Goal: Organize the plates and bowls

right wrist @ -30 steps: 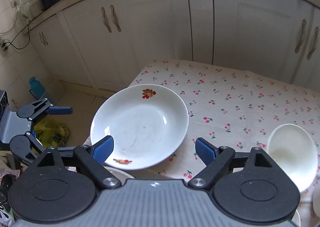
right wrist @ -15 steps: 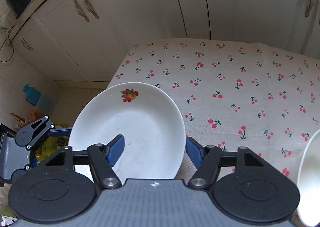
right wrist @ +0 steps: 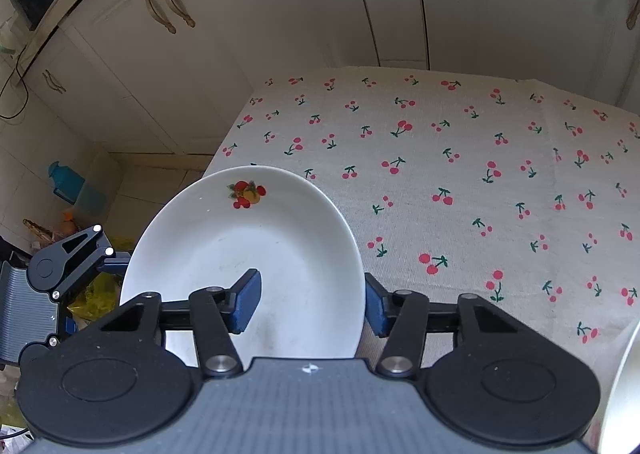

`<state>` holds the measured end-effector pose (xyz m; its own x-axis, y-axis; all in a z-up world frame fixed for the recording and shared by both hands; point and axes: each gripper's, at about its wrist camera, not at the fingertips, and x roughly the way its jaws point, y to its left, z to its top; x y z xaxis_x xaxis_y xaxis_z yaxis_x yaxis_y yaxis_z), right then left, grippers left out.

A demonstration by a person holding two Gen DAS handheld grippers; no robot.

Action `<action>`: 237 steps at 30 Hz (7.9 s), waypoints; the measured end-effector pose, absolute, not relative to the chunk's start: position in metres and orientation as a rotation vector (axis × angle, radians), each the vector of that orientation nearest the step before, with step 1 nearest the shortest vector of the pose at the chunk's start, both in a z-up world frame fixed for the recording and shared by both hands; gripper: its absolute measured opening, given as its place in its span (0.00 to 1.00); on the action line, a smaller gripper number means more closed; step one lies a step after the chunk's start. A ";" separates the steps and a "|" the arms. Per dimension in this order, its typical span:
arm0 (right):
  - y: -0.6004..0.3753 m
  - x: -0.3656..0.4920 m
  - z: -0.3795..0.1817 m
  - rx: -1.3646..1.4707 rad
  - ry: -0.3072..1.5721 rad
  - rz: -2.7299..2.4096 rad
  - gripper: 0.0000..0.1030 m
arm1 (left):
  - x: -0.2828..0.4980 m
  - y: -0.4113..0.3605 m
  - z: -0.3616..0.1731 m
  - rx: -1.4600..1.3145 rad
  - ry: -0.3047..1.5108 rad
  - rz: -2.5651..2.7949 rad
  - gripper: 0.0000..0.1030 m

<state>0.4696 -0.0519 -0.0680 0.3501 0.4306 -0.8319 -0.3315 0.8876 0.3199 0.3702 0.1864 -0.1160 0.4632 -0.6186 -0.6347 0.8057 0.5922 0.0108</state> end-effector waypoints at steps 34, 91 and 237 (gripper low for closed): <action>-0.068 0.419 -0.007 0.107 0.997 0.549 0.53 | 0.320 0.171 -0.043 0.406 0.586 -0.852 0.91; -0.096 0.261 -0.034 0.058 1.033 0.545 0.54 | 0.181 0.140 -0.073 0.353 0.709 -0.825 0.91; -0.258 0.275 -0.052 0.043 0.769 0.409 0.53 | 0.226 -0.106 -0.092 0.252 0.570 -0.530 0.85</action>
<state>0.2746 -0.2580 -0.0518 0.6445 0.3742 -0.6668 -0.3435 0.9208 0.1848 0.2260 -0.1059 -0.0919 0.7137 -0.4049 -0.5716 0.5405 0.8374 0.0817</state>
